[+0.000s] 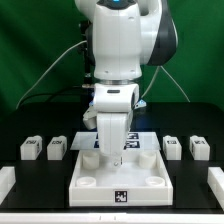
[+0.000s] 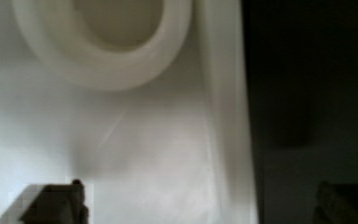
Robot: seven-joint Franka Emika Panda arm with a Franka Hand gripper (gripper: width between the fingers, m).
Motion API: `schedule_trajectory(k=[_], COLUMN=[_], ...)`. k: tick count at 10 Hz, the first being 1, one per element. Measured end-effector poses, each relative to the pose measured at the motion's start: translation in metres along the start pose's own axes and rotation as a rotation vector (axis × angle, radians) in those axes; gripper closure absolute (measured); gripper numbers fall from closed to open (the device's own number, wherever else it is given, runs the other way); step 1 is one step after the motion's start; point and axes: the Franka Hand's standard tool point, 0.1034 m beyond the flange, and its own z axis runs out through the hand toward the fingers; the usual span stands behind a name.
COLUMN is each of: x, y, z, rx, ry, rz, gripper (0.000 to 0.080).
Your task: Assemble one leg
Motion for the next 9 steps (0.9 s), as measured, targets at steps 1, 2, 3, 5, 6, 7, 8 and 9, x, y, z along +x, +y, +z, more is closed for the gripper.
schedule_trajectory(k=[1, 2, 3, 5, 6, 7, 8, 9], x=[-0.0001, -0.0001, -0.0002, -0.0002, -0.0005, -0.0007, -0.0008, -0.0009], y=[0.0, 0.0, 0.0, 0.0, 0.0006, 0.0008, 0.0008, 0.0008], z=[0.0, 0.0, 0.0001, 0.0001, -0.0002, -0.0003, -0.0003, -0.0003], rx=[0.0, 0.0, 0.0, 0.0, -0.002, -0.002, -0.002, -0.002], ry=[0.0, 0.0, 0.0, 0.0, 0.0, 0.0, 0.0, 0.0], rz=[0.001, 0.001, 0.001, 0.001, 0.004, 0.005, 0.005, 0.005], gripper=[0.0199, 0.0376, 0.0376, 0.0701, 0.0741, 0.0741, 0.0741, 0.0741])
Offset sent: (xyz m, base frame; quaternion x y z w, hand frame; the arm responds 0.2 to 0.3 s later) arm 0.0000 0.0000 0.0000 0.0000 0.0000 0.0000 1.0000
